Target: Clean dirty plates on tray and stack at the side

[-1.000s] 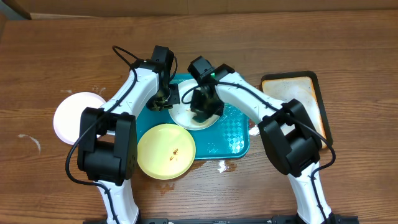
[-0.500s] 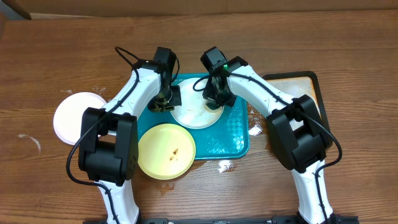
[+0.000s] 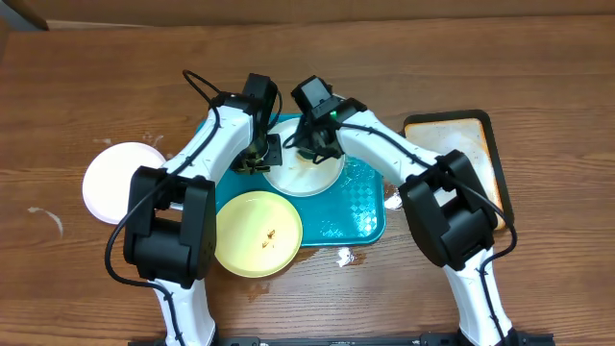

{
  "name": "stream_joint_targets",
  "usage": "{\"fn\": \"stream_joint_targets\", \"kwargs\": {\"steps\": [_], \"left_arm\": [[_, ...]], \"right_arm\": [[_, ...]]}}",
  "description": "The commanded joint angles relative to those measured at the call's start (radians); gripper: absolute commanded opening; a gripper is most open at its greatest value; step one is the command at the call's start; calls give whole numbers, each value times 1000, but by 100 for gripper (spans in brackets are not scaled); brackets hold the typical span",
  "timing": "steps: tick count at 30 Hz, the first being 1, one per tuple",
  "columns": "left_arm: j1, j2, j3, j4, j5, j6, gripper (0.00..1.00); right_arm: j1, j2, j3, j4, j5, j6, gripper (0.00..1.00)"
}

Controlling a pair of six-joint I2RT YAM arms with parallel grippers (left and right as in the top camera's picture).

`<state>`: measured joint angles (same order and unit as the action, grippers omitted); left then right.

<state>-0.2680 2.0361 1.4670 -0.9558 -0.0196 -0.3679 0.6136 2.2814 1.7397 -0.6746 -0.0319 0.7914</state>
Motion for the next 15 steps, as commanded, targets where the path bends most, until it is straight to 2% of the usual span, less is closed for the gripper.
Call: {"fn": "stream_joint_targets", "kwargs": {"steps": [1, 8, 15], "left_arm": [[-25, 6, 4, -8, -3, 2, 4], [-28, 6, 4, -14, -6, 1, 4], [-28, 6, 4, -24, -14, 1, 4]], "right_arm": [[21, 36, -20, 11, -79, -60, 4], [-2, 36, -20, -66, 26, -55, 4], [-100, 36, -20, -190, 129, -56, 4]]}}
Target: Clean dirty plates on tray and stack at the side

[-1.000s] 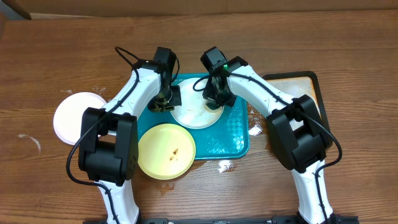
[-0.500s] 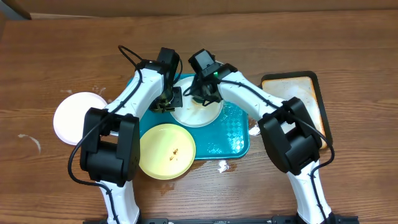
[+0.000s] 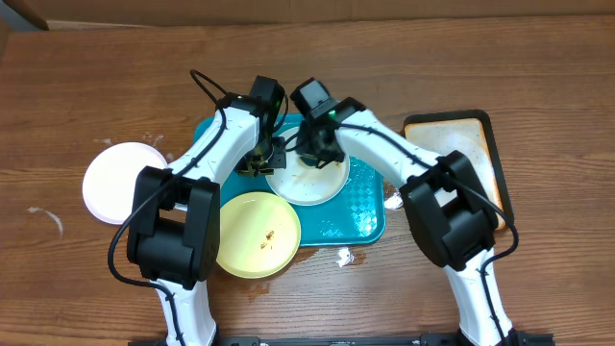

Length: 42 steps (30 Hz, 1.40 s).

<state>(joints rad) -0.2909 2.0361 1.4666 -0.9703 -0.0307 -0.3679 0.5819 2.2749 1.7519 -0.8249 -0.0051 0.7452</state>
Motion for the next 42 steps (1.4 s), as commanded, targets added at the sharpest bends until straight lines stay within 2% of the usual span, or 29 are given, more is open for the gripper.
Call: {"fn": "stream_joint_targets", "kwargs": {"steps": [1, 6, 10, 19, 24, 29, 30, 35, 37, 39, 42], "left_arm": [[-5, 6, 4, -9, -3, 1, 4], [-5, 6, 4, -8, -3, -4, 4], [-4, 6, 4, 2, -4, -8, 4], [-4, 6, 4, 23, -6, -22, 4], [-4, 6, 4, 31, 8, -18, 4], [-5, 6, 4, 32, 31, -7, 4], [-2, 6, 4, 33, 46, -6, 7], [11, 6, 4, 32, 79, -3, 50], [11, 6, 4, 32, 91, 10, 53], [11, 6, 4, 34, 111, 23, 48], [7, 6, 4, 42, 137, 32, 50]], "right_arm": [[-87, 43, -32, -52, 102, -10, 4], [-166, 43, -32, -119, 102, -18, 4], [-174, 43, -32, -156, 110, -50, 4], [-39, 43, -32, -177, 93, -152, 4], [39, 43, -32, -168, 89, -151, 4], [50, 43, -32, -166, 63, -139, 4], [44, 43, -32, -166, 59, -135, 4], [5, 43, -32, -164, 26, -132, 4], [-11, 43, -32, -163, 26, -120, 4], [-23, 43, -32, -154, 17, -117, 4], [-34, 43, -32, -134, -6, -117, 4]]}}
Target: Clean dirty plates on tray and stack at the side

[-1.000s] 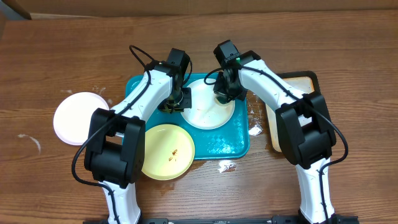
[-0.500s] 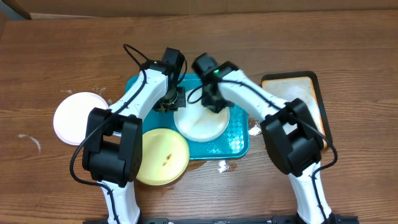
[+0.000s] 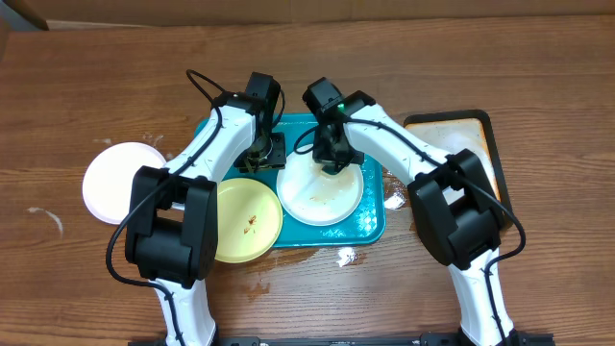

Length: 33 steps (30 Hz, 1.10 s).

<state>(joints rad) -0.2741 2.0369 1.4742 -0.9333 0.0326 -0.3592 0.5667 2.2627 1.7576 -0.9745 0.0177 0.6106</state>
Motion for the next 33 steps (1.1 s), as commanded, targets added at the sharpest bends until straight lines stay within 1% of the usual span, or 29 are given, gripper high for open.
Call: {"fn": "stream_joint_targets", "kwargs": {"steps": [1, 4, 7, 11, 12, 14, 16, 17, 18, 19, 20, 22, 23, 27, 29, 30, 32, 33], "left_arm": [[-10, 5, -3, 7, 77, 24, 54], [-13, 5, -3, 9, 80, 29, 56], [-15, 5, -3, 16, 99, 49, 62], [-16, 5, -3, 27, 124, 61, 63], [-16, 5, -3, 32, 137, 67, 62], [-17, 5, -3, 42, 145, 68, 46], [-18, 5, -3, 47, 146, 68, 40], [-18, 5, -3, 48, 146, 68, 33], [-18, 5, -3, 48, 146, 68, 31], [-18, 5, -3, 48, 148, 68, 31], [-18, 5, -3, 47, 152, 69, 33], [-19, 5, -3, 47, 152, 73, 43], [-21, 5, -3, 46, 152, 76, 45], [-25, 5, -3, 45, 152, 76, 45], [-27, 5, -3, 47, 152, 80, 37], [-28, 5, -4, 48, 152, 82, 35], [-28, 5, -7, 56, 152, 83, 35], [-28, 5, -13, 64, 152, 83, 38]], "right_arm": [[-19, 55, -38, 24, -36, 18, 4], [-19, 55, -38, 44, -39, 42, 4], [-19, 55, -38, 77, -60, 52, 4], [-19, 55, -38, 103, -73, 75, 4], [-19, 55, -38, 106, -76, 75, 4], [-18, 55, -38, 106, -76, 78, 4], [-18, 55, -38, 105, -75, 78, 4], [-18, 55, -38, 105, -75, 78, 4], [-19, 55, -38, 106, -75, 78, 4], [-19, 55, -38, 107, -74, 79, 4], [-20, 55, -38, 107, -74, 85, 4], [-20, 55, -38, 109, -73, 95, 4], [-20, 55, -38, 110, -75, 97, 4], [-20, 55, -38, 117, -76, 98, 4], [-20, 55, -38, 117, -76, 97, 4], [-20, 55, -38, 117, -76, 97, 4], [-20, 55, -38, 116, -76, 97, 4], [-20, 55, -38, 116, -76, 97, 4]]}}
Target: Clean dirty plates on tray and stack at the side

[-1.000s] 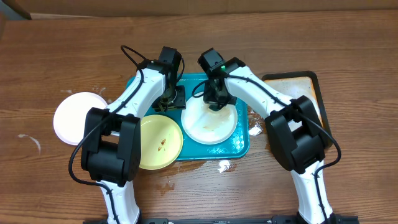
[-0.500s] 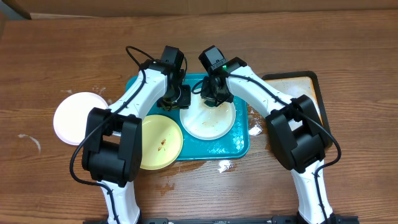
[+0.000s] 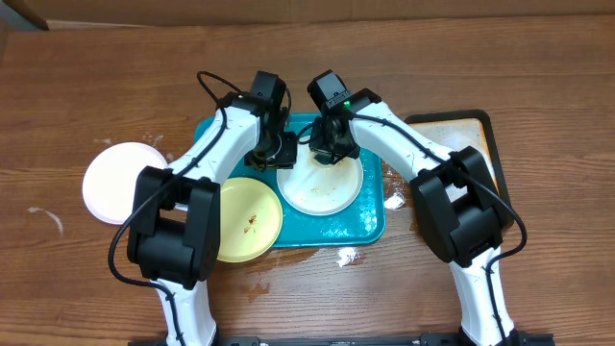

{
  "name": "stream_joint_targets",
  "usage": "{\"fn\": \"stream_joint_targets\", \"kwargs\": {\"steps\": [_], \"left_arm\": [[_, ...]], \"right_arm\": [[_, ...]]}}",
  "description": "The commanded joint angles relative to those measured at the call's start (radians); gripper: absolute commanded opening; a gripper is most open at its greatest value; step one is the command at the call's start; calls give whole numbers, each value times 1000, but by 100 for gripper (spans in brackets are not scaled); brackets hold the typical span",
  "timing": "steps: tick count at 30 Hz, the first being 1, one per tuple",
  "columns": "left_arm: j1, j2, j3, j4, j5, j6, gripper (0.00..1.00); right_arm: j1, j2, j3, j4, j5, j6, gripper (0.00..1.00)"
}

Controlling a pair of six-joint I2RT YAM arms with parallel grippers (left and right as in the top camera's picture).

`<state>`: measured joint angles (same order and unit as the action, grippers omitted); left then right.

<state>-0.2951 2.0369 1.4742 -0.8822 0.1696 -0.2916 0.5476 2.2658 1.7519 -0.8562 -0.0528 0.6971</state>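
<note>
A white plate (image 3: 324, 188) with faint smears lies on the teal tray (image 3: 365, 223). My left gripper (image 3: 273, 154) is down at the plate's left rim, its dark jaws touching or just beside the edge. Over the plate's far edge my right gripper (image 3: 324, 152) points down; its fingertips are hidden under the wrist. A yellow plate (image 3: 246, 219) with brown crumbs lies half on the tray's left edge. A clean white plate (image 3: 119, 182) rests on the table at the left.
A black-rimmed brown board (image 3: 459, 154) lies to the right of the tray. White scraps lie on the wood at the tray's front edge (image 3: 344, 256) and right side (image 3: 392, 200). Both arms cross over the tray's sides.
The left gripper has moved slightly right, up to the white plate's left rim. The right gripper has moved a little toward the plate's far left edge. The plates lie about where they were.
At first the white plate lay at the tray's far left with both grippers at its far rim, and the yellow plate sat lower left. Later the white plate lay further right and nearer. Then the yellow plate lay higher on the tray's left edge. Both grippers remain at the white plate.
</note>
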Motion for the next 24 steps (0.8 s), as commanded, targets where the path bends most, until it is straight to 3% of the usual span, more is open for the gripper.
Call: {"fn": "stream_joint_targets", "kwargs": {"steps": [1, 6, 9, 11, 12, 13, 24], "left_arm": [[-7, 5, -16, 17, 15, 15, 38], [-7, 5, -58, 51, 15, 15, 42], [-7, 5, -96, 82, 15, 15, 28], [-7, 5, -119, 98, 15, 15, 26], [-7, 5, -125, 101, 15, 15, 20], [-7, 5, -127, 103, 15, 14, 4], [-1, 5, -103, 108, -99, -57, 4]], "right_arm": [[-1, 52, -32, -2, -5, 11, 4], [-2, 52, -32, -5, -5, 11, 4], [-5, 52, -32, -6, -6, 11, 4], [-5, 52, -32, -10, -5, 10, 4], [-6, 52, -32, -12, -5, 10, 4], [-6, 52, -32, -14, -5, 10, 4], [-6, 52, -28, -40, -5, -24, 4]]}}
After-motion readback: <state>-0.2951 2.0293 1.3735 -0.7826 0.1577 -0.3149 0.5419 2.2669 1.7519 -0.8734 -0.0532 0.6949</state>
